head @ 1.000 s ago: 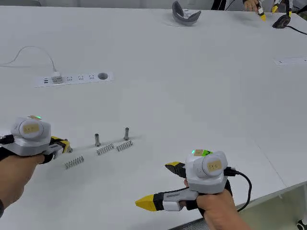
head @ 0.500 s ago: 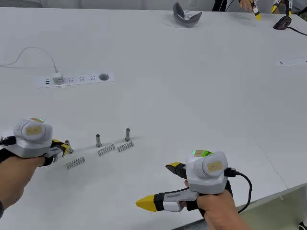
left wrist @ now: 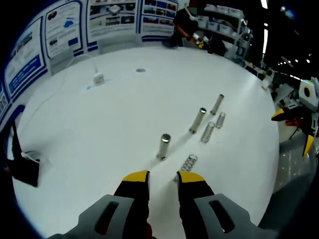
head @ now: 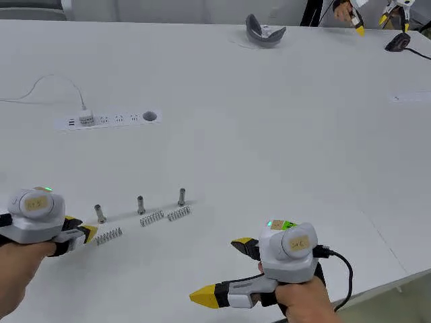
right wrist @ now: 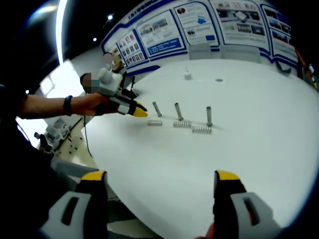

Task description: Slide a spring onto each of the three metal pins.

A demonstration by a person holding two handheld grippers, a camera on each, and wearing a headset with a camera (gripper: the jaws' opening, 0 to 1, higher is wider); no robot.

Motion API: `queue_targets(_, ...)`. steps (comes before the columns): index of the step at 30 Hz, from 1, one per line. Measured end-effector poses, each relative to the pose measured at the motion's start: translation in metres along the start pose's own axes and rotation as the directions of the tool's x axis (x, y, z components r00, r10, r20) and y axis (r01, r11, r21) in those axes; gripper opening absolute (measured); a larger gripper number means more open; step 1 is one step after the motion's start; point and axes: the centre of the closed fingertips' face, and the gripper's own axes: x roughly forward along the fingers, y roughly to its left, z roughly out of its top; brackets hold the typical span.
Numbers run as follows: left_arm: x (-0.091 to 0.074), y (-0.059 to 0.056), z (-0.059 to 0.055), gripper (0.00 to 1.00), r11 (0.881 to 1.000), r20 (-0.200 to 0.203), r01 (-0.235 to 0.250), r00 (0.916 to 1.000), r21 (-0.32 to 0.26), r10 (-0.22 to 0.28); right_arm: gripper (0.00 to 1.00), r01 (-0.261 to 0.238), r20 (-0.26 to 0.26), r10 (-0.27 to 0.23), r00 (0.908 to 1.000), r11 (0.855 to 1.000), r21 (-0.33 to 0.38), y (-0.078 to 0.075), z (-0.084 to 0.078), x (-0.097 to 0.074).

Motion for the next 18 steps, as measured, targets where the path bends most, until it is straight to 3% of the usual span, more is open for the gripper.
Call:
queue_targets(8, -0.012, -0.002, -0.012, 0.25, 0.999, 0.008, 0.000, 1.0000, -0.033, 0.000, 0.89, -0.013, -0.001, 0.013, 0.9999, 1.000, -0.006, 0.003, 0.005, 0.007)
queue_targets(18, -0.028, -0.006, -0.015, 0.35, 0.998, 0.048, -0.008, 0.9988, -0.061, 0.011, 0.89, -0.021, -0.001, 0.021, 0.9998, 1.000, -0.021, 0.005, 0.009, 0.011)
